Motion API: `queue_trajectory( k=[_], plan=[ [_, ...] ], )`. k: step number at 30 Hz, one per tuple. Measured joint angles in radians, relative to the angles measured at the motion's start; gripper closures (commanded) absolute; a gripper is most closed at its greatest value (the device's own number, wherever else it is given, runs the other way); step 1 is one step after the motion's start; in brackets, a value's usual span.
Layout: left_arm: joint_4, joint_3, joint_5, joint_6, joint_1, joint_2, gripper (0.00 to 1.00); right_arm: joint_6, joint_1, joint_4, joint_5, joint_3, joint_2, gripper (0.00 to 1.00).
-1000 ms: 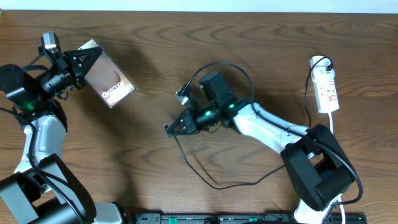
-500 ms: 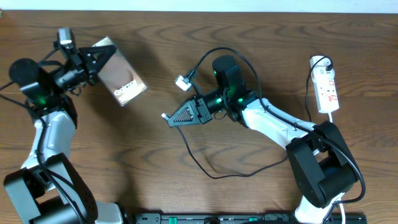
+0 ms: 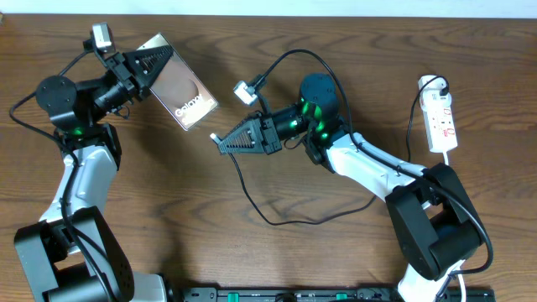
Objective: Plug charger to phone and switch on socket
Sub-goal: 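Lift the plug and carry it toward the phone's bottom edge, then align the plug with the phone's bottom port and push it in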
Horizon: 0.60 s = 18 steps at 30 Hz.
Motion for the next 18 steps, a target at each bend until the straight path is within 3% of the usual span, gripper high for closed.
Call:
queue_trajectory(
  k=[18],
  plan=[
    [0.004,0.000,-0.004,-0.061,0.000,0.000,0.93,0.188,0.000,0.119,0.106,0.000,0.000,0.99]
  ],
)
